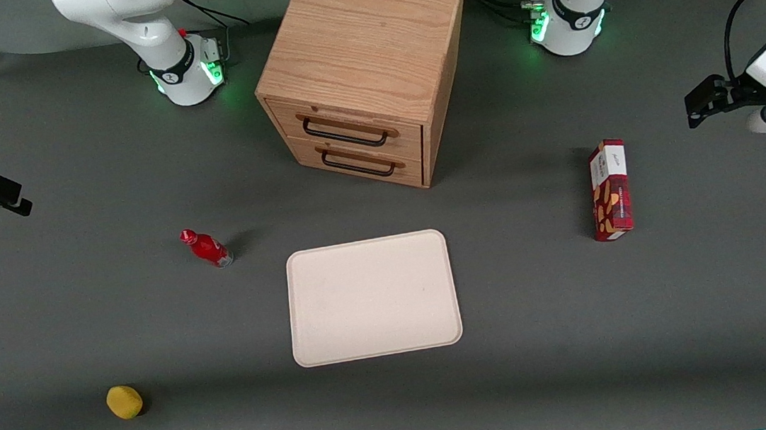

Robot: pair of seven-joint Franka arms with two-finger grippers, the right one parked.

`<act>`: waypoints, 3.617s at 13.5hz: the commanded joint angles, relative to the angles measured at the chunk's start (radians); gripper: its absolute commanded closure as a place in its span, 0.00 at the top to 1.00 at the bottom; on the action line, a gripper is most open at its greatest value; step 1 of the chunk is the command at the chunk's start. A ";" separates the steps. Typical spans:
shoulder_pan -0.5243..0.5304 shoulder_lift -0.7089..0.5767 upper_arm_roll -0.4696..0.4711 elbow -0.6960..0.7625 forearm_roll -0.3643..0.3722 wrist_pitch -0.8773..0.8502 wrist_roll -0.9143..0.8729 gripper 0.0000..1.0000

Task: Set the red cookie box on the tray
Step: 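Lower the open left gripper over the upright red plaid cookie box, then close the left gripper on the cookie box and lift it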

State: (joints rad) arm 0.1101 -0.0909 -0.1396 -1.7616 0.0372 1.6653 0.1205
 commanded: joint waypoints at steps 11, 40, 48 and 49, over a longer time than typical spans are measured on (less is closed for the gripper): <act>-0.018 0.172 -0.008 0.030 -0.025 0.039 -0.006 1.00; -0.036 0.212 -0.014 -0.797 -0.073 1.125 0.067 0.00; -0.003 0.125 0.000 -0.373 -0.068 0.505 0.174 0.00; 0.019 0.125 -0.002 -0.275 -0.068 0.381 0.183 0.00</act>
State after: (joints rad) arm 0.0966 0.0404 -0.1442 -2.2086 -0.0174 2.2527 0.2488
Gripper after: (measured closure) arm 0.806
